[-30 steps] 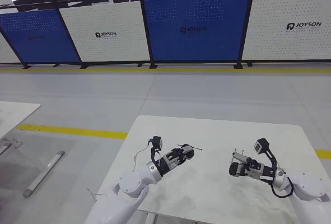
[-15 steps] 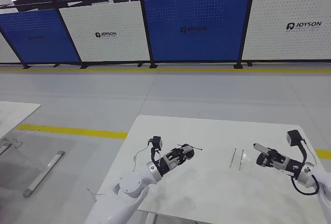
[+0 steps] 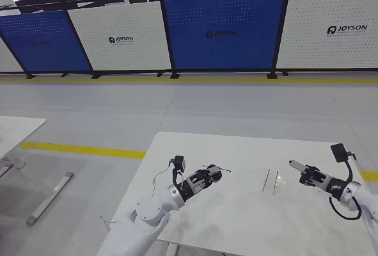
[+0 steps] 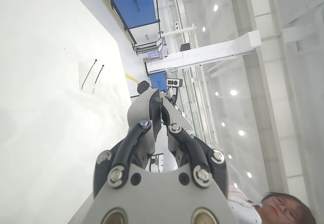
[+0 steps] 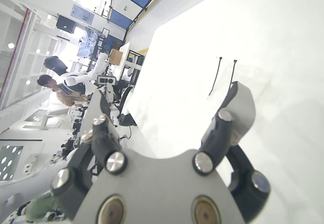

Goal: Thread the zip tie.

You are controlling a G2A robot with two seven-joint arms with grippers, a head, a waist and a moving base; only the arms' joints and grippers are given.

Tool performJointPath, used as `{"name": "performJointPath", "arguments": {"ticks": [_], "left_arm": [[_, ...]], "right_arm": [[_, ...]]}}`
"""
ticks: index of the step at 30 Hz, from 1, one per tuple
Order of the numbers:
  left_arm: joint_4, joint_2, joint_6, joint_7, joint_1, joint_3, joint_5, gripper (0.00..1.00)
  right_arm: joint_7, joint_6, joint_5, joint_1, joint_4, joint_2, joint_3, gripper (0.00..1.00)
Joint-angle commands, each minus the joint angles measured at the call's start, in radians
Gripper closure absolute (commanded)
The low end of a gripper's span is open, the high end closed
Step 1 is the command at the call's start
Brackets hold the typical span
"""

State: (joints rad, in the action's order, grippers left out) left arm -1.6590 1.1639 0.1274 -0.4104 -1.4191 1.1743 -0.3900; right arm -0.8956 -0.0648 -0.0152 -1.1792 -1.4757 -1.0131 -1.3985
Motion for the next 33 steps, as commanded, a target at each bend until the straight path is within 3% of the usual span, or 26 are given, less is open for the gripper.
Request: {"name": "performJointPath", "arguments": {"ticks": [1,2,6,9,11,14,20,33], "left_arm": [[0.0,0.0,0.0,0.0,0.0,0.0,0.0,1.0],[0.0,0.0,0.0,0.0,0.0,0.0,0.0,1.0],[0.0,0.0,0.0,0.0,0.0,0.0,0.0,1.0],[0.0,0.0,0.0,0.0,0.0,0.0,0.0,1.0],[0.0,0.0,0.0,0.0,0.0,0.0,0.0,1.0],[0.0,0.0,0.0,0.0,0.0,0.0,0.0,1.0],[0.0,0.0,0.0,0.0,0.0,0.0,0.0,1.0],[0.0,0.0,0.0,0.0,0.0,0.0,0.0,1.0]], "right_arm": [[0.014,-0.001,-0.018,-0.002,-0.014,0.0,0.005,0.0],[0.024,0.002,-0.037,0.0,-0.036,-0.001,0.013,0.0],[0.024,0.104,-0.119,0.032,-0.118,-0.002,0.053,0.0],[0.005,0.214,-0.24,0.067,-0.164,-0.004,0.111,0.0],[-0.014,0.307,-0.315,0.104,-0.174,-0.009,0.164,0.0],[-0.042,0.373,-0.327,0.167,-0.135,-0.022,0.226,0.0],[-0.119,0.302,-0.298,0.293,0.039,-0.048,0.329,0.0],[-0.119,0.302,-0.298,0.293,0.039,-0.048,0.329,0.0]]}}
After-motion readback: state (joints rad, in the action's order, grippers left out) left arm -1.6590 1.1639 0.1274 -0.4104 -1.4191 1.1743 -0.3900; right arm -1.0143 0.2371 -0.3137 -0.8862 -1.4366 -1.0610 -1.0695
